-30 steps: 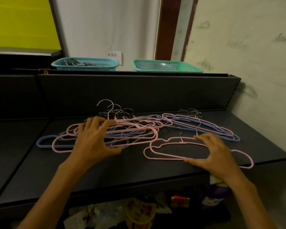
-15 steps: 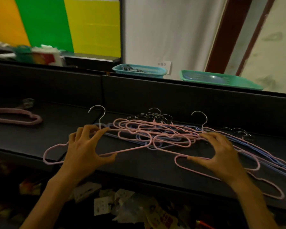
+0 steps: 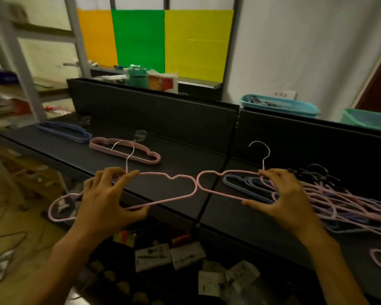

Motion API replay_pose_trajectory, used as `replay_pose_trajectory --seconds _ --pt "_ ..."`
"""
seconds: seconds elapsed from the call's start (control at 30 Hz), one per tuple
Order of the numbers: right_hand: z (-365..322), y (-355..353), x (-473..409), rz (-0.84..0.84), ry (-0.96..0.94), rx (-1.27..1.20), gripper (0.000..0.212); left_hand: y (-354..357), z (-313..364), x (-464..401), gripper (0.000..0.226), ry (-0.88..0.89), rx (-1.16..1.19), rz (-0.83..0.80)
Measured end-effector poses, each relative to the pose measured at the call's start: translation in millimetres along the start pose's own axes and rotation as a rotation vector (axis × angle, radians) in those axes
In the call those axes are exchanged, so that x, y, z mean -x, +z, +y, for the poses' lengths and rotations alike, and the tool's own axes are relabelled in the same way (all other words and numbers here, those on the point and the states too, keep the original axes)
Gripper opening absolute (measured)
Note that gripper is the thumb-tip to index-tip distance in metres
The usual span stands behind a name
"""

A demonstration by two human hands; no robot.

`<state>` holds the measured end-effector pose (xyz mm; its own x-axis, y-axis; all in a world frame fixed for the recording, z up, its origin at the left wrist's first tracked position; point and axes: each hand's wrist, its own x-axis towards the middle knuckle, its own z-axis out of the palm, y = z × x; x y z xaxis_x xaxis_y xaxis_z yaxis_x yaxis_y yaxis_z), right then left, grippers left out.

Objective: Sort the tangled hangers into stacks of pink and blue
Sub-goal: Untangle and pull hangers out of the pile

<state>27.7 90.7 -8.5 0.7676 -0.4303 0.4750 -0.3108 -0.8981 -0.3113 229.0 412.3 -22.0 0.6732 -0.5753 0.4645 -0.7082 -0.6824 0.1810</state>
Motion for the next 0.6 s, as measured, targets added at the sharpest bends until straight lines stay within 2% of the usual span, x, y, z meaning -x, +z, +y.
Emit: replay_pose_trajectory --seconds 0.27,0.6 --pt "-122.5 90.1 -54.9 -0.024 0.025 -0.047 0.097 -30.5 -148.5 6.3 0.088 -0.062 -0.041 0.035" --pt "-219.4 179.1 -132.9 -0.091 0.03 -0.051 0.085 -33.2 -279.3 -23.0 0.087 -0.084 -0.058 0.055"
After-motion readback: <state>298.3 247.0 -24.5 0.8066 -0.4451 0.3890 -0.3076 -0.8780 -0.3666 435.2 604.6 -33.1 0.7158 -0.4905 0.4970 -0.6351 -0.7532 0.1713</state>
